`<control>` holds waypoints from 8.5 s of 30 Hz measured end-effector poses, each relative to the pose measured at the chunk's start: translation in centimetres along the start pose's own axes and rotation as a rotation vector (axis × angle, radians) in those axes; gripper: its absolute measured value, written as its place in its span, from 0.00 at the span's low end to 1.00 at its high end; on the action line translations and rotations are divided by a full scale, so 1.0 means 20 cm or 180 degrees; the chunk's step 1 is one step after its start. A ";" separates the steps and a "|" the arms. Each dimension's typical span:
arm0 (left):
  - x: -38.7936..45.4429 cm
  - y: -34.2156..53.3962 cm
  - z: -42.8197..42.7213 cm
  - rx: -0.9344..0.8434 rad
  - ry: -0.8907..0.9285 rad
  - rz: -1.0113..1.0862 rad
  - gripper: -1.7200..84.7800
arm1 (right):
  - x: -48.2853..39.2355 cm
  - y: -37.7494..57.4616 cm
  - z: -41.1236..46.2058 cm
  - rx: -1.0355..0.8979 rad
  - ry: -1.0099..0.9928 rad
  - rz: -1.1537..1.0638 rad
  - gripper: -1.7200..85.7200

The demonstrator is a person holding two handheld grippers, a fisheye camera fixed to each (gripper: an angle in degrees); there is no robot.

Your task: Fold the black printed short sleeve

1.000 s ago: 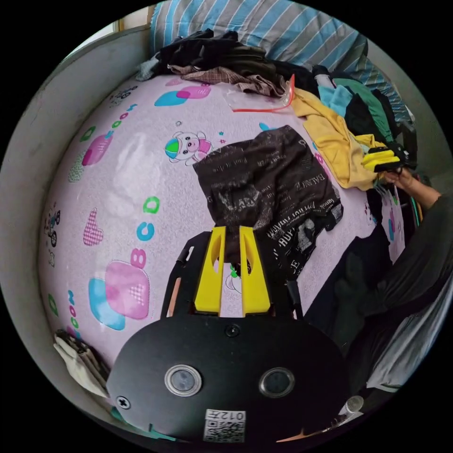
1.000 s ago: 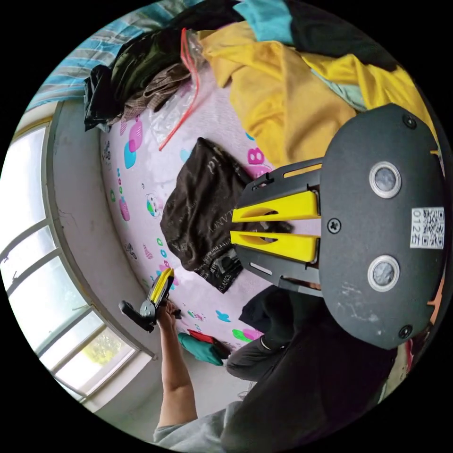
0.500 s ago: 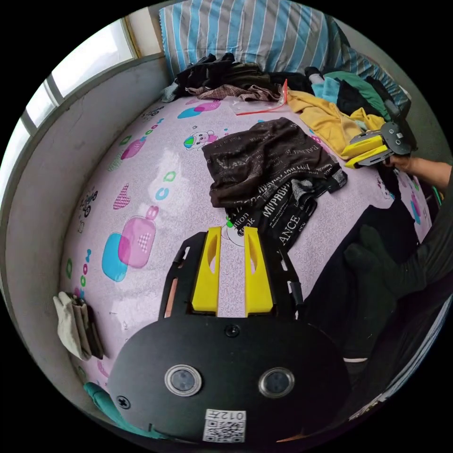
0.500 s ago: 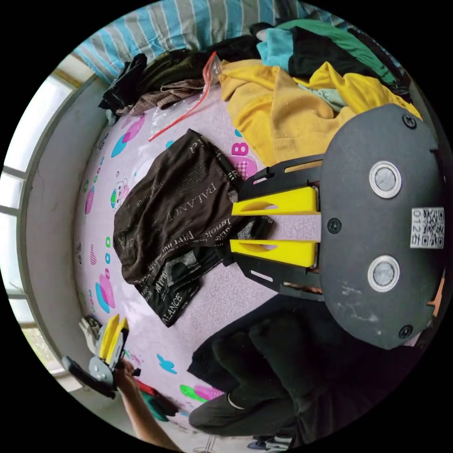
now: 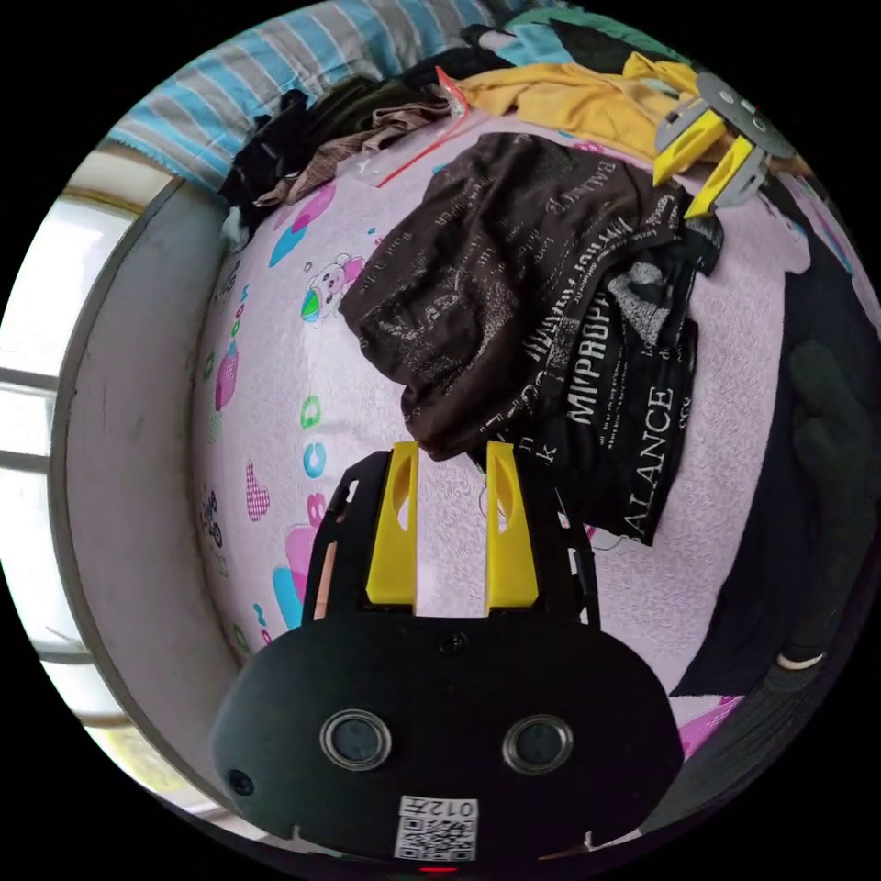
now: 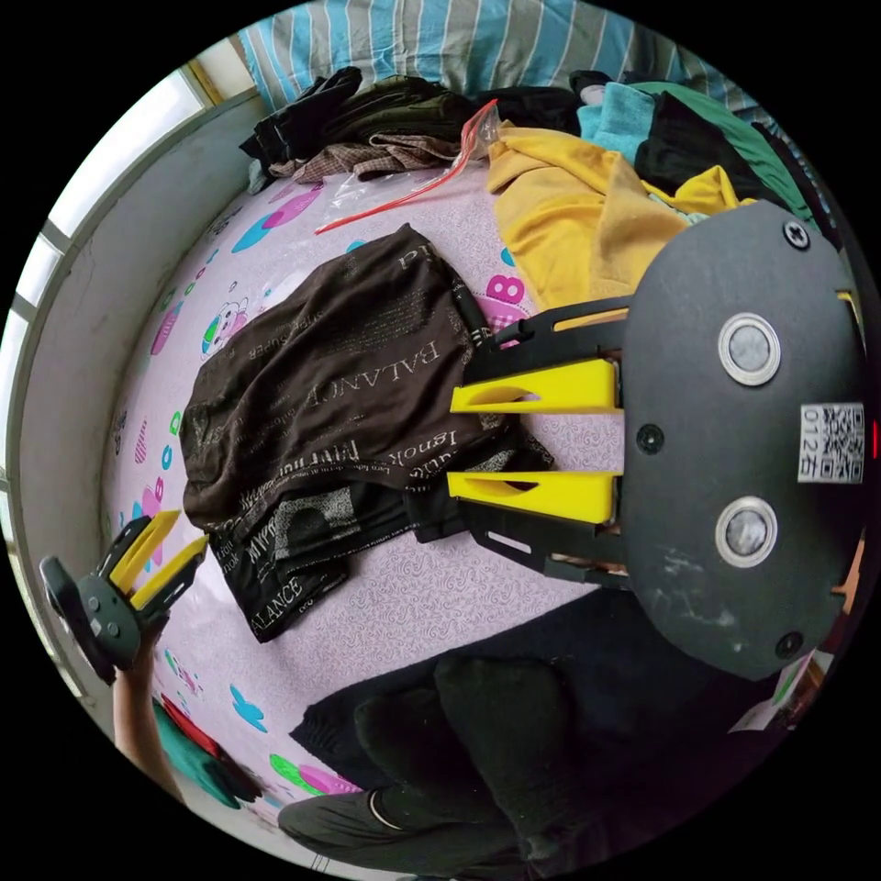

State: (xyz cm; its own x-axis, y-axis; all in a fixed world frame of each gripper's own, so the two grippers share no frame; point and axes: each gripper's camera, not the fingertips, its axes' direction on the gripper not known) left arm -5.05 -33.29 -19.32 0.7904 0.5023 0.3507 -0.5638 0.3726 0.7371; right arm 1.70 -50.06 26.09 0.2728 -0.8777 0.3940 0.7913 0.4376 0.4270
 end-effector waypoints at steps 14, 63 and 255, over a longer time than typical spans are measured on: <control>-0.53 0.45 -0.58 0.0677 0.0649 -0.1448 0.02 | 0.39 0.10 -0.54 0.1049 -0.0152 0.0940 0.01; -0.25 1.60 -0.33 0.0157 0.2021 -0.3417 0.11 | 0.82 -0.94 0.16 -0.0314 -0.1410 0.0748 0.12; 0.42 1.82 0.49 -0.0754 0.0542 -0.2578 0.03 | -0.23 0.08 0.49 -0.0215 -0.0024 -0.0301 0.09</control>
State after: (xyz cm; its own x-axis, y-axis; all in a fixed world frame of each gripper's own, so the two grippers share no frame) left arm -16.51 -23.15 16.12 0.9346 0.1145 -0.3367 0.1083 0.8102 0.5761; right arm -3.60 -43.31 32.97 0.1912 -0.9129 0.3607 0.8485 0.3385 0.4068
